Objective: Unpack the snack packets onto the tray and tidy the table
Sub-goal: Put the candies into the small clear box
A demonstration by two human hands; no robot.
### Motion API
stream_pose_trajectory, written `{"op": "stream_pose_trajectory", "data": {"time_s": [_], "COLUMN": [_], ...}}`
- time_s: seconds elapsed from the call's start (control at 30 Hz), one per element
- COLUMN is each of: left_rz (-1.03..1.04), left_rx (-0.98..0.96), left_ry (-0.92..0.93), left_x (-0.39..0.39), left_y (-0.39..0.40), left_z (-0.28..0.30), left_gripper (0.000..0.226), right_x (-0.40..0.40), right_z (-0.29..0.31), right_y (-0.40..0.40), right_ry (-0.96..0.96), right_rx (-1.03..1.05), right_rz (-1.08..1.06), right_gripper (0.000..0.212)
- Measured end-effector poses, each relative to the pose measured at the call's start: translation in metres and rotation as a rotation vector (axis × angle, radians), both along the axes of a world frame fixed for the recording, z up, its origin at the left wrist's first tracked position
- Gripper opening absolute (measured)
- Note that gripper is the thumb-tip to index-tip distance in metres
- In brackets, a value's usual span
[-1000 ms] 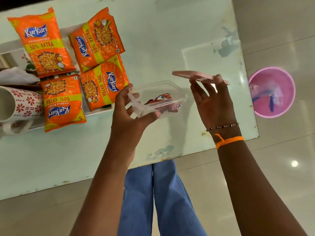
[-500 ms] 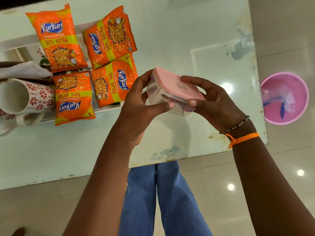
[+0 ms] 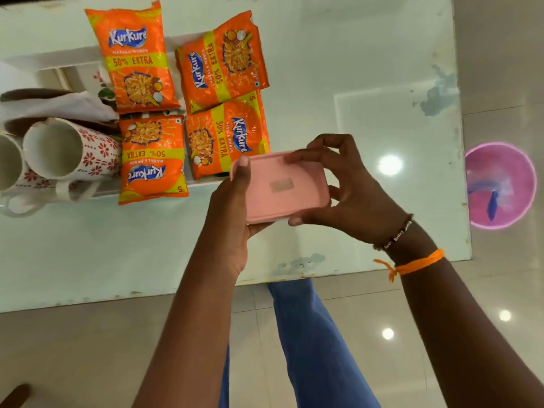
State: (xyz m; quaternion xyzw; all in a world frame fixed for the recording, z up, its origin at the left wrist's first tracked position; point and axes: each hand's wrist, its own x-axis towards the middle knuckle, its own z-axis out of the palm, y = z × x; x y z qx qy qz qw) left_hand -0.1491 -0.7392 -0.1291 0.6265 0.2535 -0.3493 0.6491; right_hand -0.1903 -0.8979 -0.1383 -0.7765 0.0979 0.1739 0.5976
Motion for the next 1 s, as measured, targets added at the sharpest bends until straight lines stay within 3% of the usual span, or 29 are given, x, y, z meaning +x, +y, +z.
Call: {"op": "stream_pose_trajectory", "data": {"time_s": [0.07,0.13,0.2,0.27,0.37,0.63,0.73,0.87,1.0], "left_rz": [0.001,-0.020,-0.008,0.037,0.106,0.089,0.071,0.110,0.102], "left_rx": [0.020,0.045,0.058,0.086,0.154,0.227,0.144,0.076,0.082], "left_ry": [-0.050,-0.109,-0.139,-0.147,-0.182,-0.320,-0.285,-0.262,-0.315], "left_x": [0.000,0.000,0.002,0.006,0.017,0.048,0.063,0.089,0.130], "left_y": [0.015,0.031,0.048,0.069,0.108,0.226,0.257,0.284,0.298], "left_z": [0.000,0.001,0.003,0.006,0.009,0.018,0.027,0.036,0.037], "left_gripper": [0.023,0.021,0.021,0.035,0.049,0.031,0.028,0.024,0.031], "right_x": [0.004,0.010,0.019,0.028,0.040,0.069,0.083,0.110,0.148], "right_z": [0.001,-0.001,-0.003,-0.002,0.004,0.015,0.023,0.027,0.032], "right_y": [0.027,0.057,0.087,0.119,0.162,0.273,0.301,0.316,0.316], "right_ry": [0.045,0.153,0.314,0.364,0.262,0.136,0.073,0.087,0.121], "right_rx": [0.081,0.085,0.057,0.010,-0.010,0.044,0.035,0.051,0.158], "right_rz": [-0.199,-0.443,-0.580,-0.620,-0.675,-0.645,-0.667,-0.710,-0.730], "right_gripper": [0.054,0.028,0.044,0.059,0.050,0.043,0.041,0.019,0.023]}}
